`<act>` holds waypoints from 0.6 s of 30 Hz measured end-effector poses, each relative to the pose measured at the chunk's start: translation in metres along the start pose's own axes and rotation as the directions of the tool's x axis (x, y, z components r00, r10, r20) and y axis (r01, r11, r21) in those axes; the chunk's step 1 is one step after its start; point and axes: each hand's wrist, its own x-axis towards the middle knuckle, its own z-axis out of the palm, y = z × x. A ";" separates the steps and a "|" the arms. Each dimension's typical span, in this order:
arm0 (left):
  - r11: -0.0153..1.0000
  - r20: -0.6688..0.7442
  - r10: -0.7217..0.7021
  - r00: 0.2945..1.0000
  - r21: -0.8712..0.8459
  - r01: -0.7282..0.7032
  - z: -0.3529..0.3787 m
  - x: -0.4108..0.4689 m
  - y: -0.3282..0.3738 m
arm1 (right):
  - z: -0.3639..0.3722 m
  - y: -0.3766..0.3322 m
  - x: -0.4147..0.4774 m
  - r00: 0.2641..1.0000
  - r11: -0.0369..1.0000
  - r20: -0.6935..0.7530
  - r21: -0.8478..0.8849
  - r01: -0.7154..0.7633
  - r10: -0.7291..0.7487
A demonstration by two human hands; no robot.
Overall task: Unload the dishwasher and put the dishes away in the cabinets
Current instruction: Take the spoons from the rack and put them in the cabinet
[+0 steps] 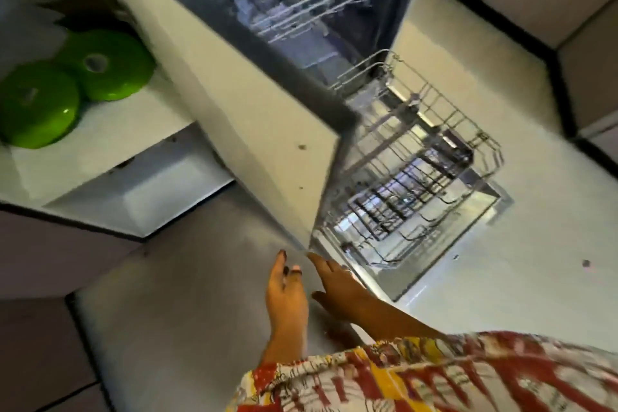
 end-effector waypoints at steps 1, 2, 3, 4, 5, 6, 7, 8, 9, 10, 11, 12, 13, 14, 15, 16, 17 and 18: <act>1.000 0.036 -0.003 0.999 0.022 0.002 0.015 -0.008 -0.005 | -0.009 0.018 -0.005 0.999 0.999 -0.034 0.009 -0.031 0.031; 0.999 0.067 -0.010 0.998 0.048 0.006 0.027 -0.014 -0.008 | -0.017 0.031 -0.008 0.996 0.998 -0.064 0.017 -0.054 0.055; 0.997 0.099 -0.020 0.995 0.082 0.012 0.042 -0.019 -0.011 | -0.025 0.048 -0.011 0.993 0.996 -0.090 0.037 -0.078 0.081; 0.994 0.130 -0.020 0.991 0.105 0.007 0.053 -0.022 -0.013 | -0.032 0.061 -0.012 0.989 0.994 -0.108 0.051 -0.094 0.099; 0.991 0.168 -0.018 0.986 0.133 -0.004 0.063 -0.024 -0.014 | -0.040 0.073 -0.012 0.986 0.992 -0.123 0.062 -0.108 0.115; 0.985 0.212 -0.024 0.977 0.169 -0.012 0.076 -0.024 -0.016 | -0.046 0.089 -0.011 0.982 0.989 -0.134 0.067 -0.128 0.136; 0.979 0.246 -0.037 0.969 0.205 -0.015 0.086 -0.023 -0.017 | -0.052 0.103 -0.009 0.977 0.987 -0.145 0.058 -0.150 0.157; 0.972 0.264 -0.049 0.963 0.234 -0.015 0.096 -0.020 -0.020 | -0.058 0.117 -0.004 0.972 0.985 -0.157 0.049 -0.168 0.173; 0.966 0.268 -0.058 0.962 0.259 -0.014 0.105 -0.016 -0.020 | -0.064 0.129 0.000 0.968 0.982 -0.168 0.046 -0.181 0.187; 0.959 0.265 -0.067 0.962 0.282 -0.011 0.112 -0.013 -0.020 | -0.070 0.138 0.004 0.964 0.981 -0.180 0.047 -0.189 0.194; 0.954 0.257 -0.078 0.963 0.301 -0.003 0.123 -0.006 -0.022 | -0.078 0.151 0.009 0.961 0.980 -0.190 0.046 -0.194 0.199; 0.950 0.252 -0.085 0.964 0.313 0.002 0.131 0.000 -0.022 | -0.085 0.160 0.013 0.958 0.980 -0.205 0.041 -0.196 0.200; 0.946 0.248 -0.094 0.964 0.325 0.009 0.142 0.008 -0.023 | -0.092 0.171 0.018 0.953 0.978 -0.219 0.033 -0.205 0.207; 0.941 0.244 -0.095 0.965 0.338 0.007 0.150 0.014 -0.023 | -0.098 0.180 0.021 0.946 0.977 -0.243 0.021 -0.214 0.213; 0.935 0.240 -0.093 0.966 0.354 0.002 0.155 0.020 -0.022 | -0.104 0.187 0.024 0.937 0.973 -0.266 0.016 -0.229 0.225; 0.929 0.237 -0.091 0.967 0.370 -0.003 0.164 0.028 -0.023 | -0.111 0.196 0.029 0.927 0.968 -0.286 0.025 -0.248 0.244; 0.923 0.233 -0.088 0.969 0.385 -0.009 0.170 0.033 -0.022 | -0.117 0.202 0.034 0.914 0.963 -0.308 0.041 -0.265 0.265; 0.917 0.232 -0.083 0.969 0.398 -0.016 0.177 0.041 -0.022 | -0.124 0.209 0.040 0.902 0.958 -0.324 0.063 -0.281 0.286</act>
